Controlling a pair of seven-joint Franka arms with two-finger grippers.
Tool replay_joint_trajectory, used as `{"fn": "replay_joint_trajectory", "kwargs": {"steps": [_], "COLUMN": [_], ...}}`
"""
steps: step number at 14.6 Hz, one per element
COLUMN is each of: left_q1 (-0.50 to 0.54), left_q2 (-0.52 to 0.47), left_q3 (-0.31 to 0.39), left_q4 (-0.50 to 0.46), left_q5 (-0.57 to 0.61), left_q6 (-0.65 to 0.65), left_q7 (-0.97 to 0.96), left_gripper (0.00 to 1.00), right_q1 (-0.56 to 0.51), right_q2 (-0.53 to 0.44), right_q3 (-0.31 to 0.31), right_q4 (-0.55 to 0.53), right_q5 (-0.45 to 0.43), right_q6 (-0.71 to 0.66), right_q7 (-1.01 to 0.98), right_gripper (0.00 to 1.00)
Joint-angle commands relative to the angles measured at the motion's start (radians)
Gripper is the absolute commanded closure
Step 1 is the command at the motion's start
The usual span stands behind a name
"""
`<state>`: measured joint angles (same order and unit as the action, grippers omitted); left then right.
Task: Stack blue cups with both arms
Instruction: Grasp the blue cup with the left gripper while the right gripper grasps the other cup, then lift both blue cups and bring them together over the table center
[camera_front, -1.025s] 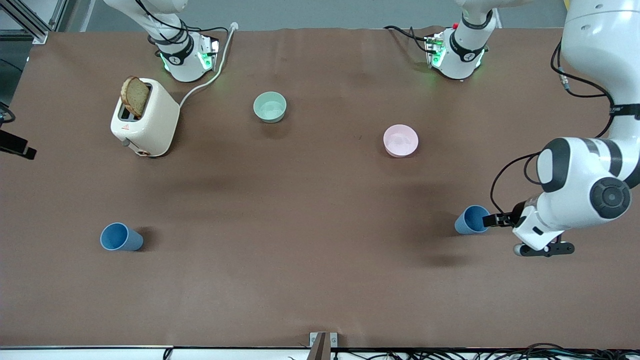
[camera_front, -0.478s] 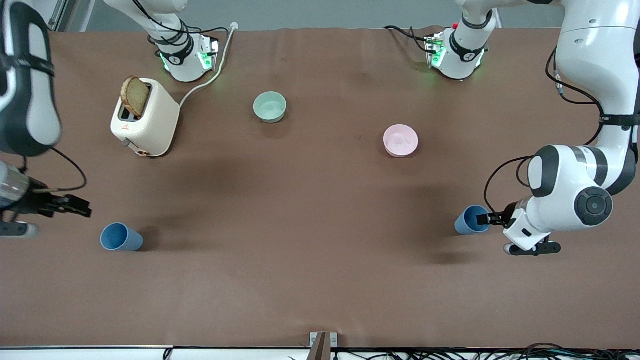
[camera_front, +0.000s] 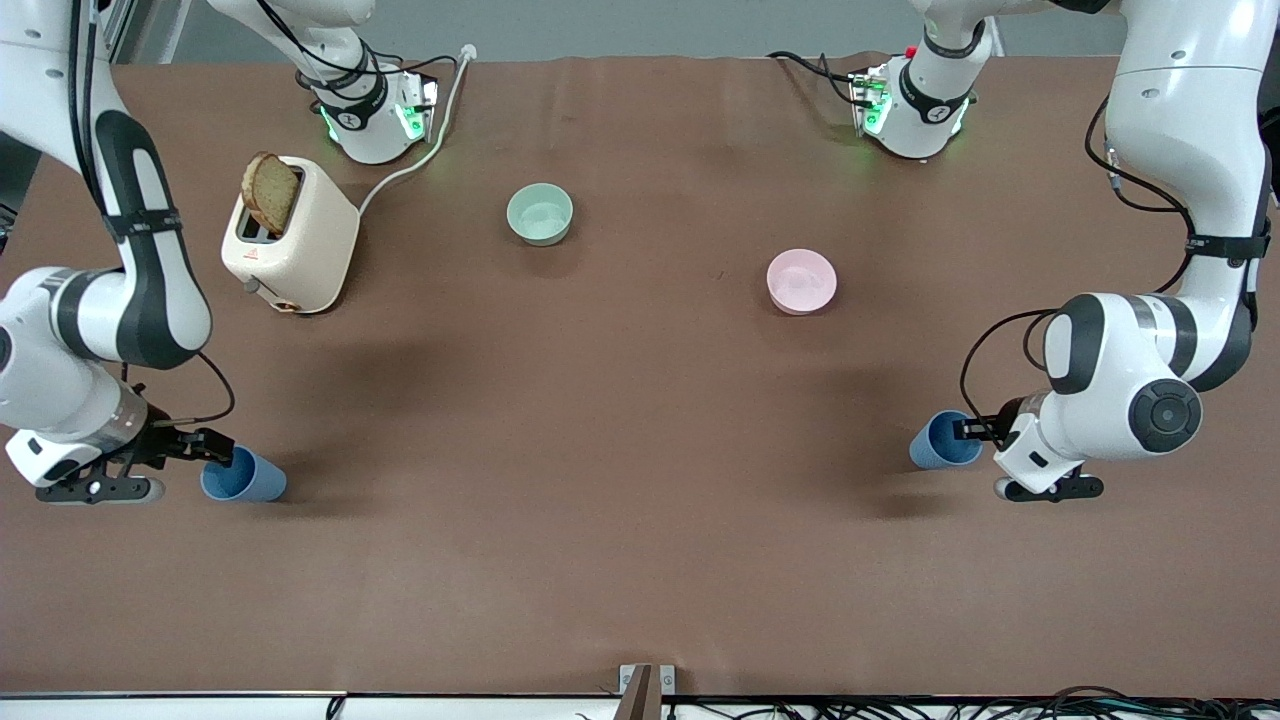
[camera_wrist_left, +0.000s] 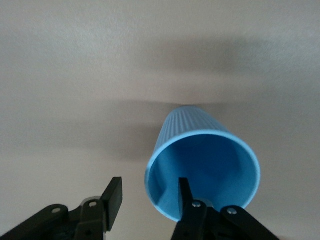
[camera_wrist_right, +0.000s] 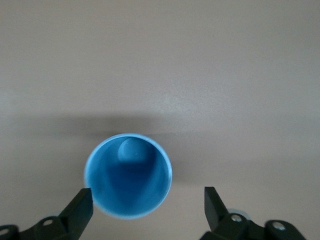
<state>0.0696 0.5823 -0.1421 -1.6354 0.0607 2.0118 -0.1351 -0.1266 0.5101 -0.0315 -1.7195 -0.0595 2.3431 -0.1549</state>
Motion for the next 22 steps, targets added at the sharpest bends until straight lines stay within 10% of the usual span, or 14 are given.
{"fn": "replay_joint_trajectory", "kwargs": {"steps": [1,6,9,16,22], "left_q1": [0.004,0.006,-0.001,-0.008,-0.036], "left_q2": [-0.01,-0.007,-0.006,-0.044,-0.071], "left_q3": [-0.007,-0.007,-0.007,-0.099,-0.374], "left_q4": [-0.015,-0.003,0.029,0.089,0.095], "left_q5": [0.013,0.013,0.011,-0.076,-0.082], "left_q6": [0.002,0.005,0.005,-0.073,-0.077], "left_q7": [-0.014,-0.014,-0.015,-0.092,-0.464], "left_gripper": [0.73,0.95,1.0,1.0,1.0], "right_q1": [-0.031,-0.036,-0.031,-0.019,0.05], "right_q2": [0.021,0.086,0.099,0.084,-0.062], "right_q3": [0.01,0.01,0.012,0.013,0.015], "right_q4": [-0.003,0.006,0.014,0.046,0.104], "right_q5": [-0.02,-0.007,-0.003,-0.003,-0.003], "right_q6": [0.027,0.088,0.093,0.024,-0.26], "right_q7": [-0.029,-0.025,-0.012,-0.017,0.011], "right_gripper": [0.08,0.32,0.99,1.0,0.99]}}
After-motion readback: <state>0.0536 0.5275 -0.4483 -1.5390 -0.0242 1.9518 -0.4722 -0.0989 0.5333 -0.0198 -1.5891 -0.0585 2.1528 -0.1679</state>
